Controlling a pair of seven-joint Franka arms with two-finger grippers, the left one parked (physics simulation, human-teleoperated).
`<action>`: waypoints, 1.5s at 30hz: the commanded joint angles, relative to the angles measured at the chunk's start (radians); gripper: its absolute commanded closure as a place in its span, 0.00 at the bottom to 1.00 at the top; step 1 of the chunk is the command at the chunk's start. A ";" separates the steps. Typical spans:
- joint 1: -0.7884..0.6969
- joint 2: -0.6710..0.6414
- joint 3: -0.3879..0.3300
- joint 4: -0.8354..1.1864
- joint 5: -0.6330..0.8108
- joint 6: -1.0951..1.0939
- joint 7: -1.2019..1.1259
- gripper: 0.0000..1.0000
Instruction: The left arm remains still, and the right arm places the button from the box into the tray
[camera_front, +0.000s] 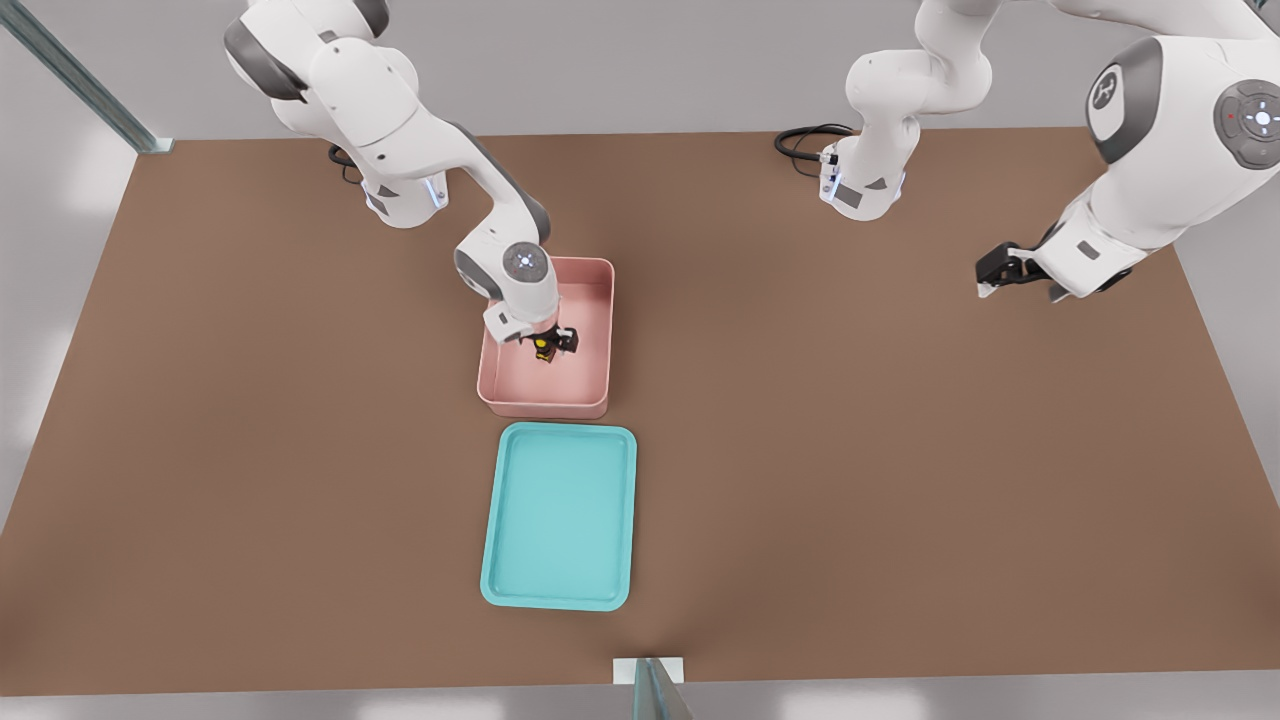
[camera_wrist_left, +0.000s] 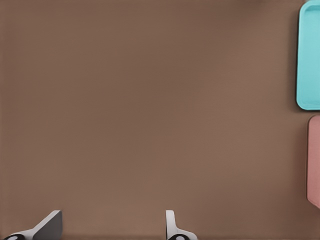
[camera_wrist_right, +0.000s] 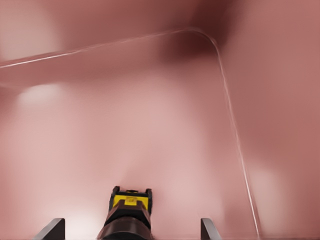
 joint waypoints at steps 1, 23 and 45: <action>0.001 0.007 0.000 -0.001 -0.015 0.013 0.247 0.00; -0.117 -0.050 0.002 0.402 0.138 -0.378 -0.199 0.59; -0.053 0.434 -0.103 0.889 0.085 -0.238 -0.321 0.00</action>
